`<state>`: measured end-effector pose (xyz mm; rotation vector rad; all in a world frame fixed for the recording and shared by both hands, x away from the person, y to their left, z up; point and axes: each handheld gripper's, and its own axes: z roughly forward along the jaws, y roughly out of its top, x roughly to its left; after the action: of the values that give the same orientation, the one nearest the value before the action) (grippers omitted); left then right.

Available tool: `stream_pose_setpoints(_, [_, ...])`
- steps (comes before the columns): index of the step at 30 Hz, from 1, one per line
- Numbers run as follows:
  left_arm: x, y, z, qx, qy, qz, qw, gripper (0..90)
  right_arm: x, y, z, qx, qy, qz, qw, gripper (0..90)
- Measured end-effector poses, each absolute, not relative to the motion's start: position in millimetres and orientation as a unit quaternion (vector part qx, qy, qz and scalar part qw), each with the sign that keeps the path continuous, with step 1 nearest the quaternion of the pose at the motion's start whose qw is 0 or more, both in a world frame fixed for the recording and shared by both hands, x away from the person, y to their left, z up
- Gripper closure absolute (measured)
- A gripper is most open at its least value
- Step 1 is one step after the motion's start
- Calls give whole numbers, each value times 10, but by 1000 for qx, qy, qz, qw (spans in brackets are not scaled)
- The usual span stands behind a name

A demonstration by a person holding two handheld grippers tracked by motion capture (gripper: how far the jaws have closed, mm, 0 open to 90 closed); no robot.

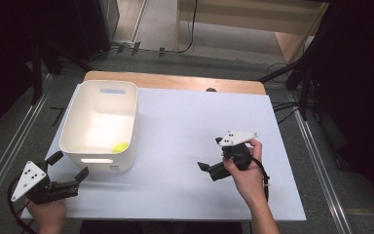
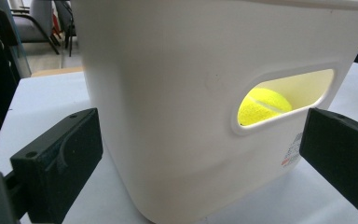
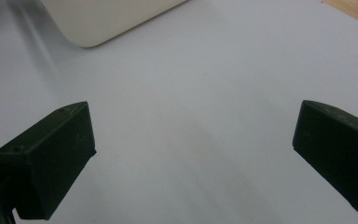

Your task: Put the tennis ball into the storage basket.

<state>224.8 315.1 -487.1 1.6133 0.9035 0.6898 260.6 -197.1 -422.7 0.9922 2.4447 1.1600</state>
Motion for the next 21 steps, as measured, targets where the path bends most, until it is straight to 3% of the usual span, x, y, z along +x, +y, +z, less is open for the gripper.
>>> stream_pose_setpoints(21, [2245,3149,-4872,685,380,293,549,0,2326,-2636,-4404,396,801,420,157,0])
